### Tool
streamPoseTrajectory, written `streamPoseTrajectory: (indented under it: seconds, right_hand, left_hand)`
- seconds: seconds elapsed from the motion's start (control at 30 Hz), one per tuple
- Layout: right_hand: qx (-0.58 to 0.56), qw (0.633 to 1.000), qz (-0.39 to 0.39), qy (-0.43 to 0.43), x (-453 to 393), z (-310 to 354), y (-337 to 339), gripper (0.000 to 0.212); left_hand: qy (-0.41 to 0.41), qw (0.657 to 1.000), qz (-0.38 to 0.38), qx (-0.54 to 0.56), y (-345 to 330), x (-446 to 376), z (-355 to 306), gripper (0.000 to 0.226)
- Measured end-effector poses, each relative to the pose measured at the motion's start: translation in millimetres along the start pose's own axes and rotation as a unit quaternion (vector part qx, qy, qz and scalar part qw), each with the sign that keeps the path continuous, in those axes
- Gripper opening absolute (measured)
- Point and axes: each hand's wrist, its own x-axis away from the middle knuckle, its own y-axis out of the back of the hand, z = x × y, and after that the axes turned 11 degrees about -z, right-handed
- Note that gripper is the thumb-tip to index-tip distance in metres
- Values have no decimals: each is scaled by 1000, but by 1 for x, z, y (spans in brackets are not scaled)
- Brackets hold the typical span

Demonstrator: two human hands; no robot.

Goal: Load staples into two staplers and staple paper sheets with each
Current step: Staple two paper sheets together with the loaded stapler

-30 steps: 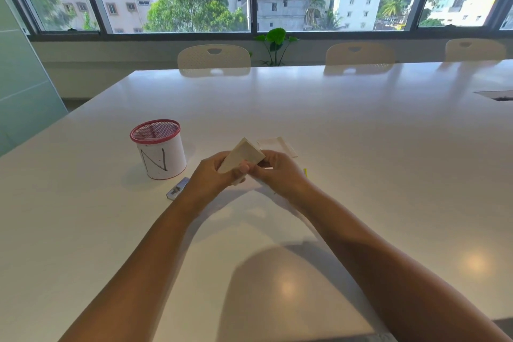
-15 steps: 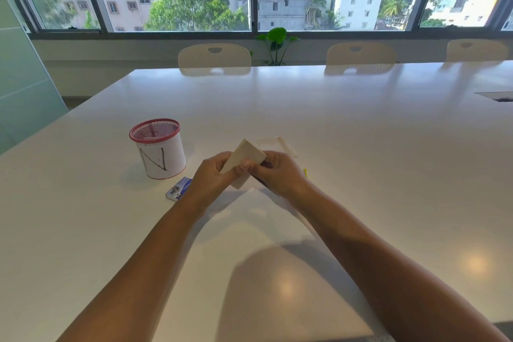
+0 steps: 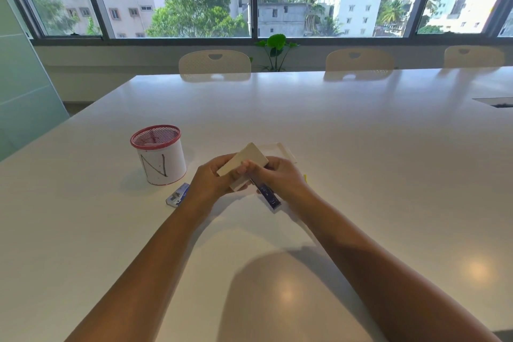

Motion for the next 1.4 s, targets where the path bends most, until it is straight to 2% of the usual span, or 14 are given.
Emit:
streamPoseTrajectory:
  seconds: [0.07, 0.2, 0.27, 0.33, 0.47, 0.6, 0.73, 0.9, 1.03, 1.13, 1.17, 1.3, 1.4]
  right_hand:
    - [-37, 999, -3, -17, 2, 1, 1, 32]
    - [-45, 998, -38, -34, 3, 3, 1, 44]
    - [47, 996, -79, -6, 3, 3, 0, 44]
    - [142, 984, -109, 15, 5, 2, -2, 44]
    - [245, 964, -96, 33, 9, -2, -10, 54]
    - [291, 953, -78, 33, 9, -3, -18, 58]
    - [323, 941, -85, 52, 6, -6, -22, 61]
    - [342, 930, -112, 74, 3, -3, -15, 62]
    - [320, 924, -112, 179, -3, -2, -9, 52]
    - [296, 918, -78, 251, -6, -4, -7, 60]
    - [293, 916, -74, 263, -6, -4, -6, 57]
    - [259, 916, -85, 295, -8, -4, -2, 23]
    - [180, 943, -91, 263, -9, -3, 1, 13]
  left_hand:
    - [18, 1000, -17, 18, 3, -2, 0, 85]
    - [46, 992, -88, 80, 11, -7, 2, 41]
    - [55, 985, -130, 102, 14, -9, 2, 27]
    - [66, 978, -165, 112, 15, -10, 3, 23]
    - [90, 968, -197, 125, 13, -11, 5, 20]
    - [93, 973, -186, 103, 11, -10, 9, 25]
    - [98, 976, -164, 104, 8, -9, 10, 17]
    - [112, 983, -118, 86, 7, -8, 12, 33]
    - [126, 982, -88, 109, 8, -7, 8, 21]
    - [137, 982, -59, 116, 10, -7, 6, 18]
    - [138, 982, -44, 120, 11, -6, 5, 21]
    - [165, 968, 8, 190, 11, -4, 4, 27]
    - [142, 976, 13, 166, 8, -4, 1, 31]
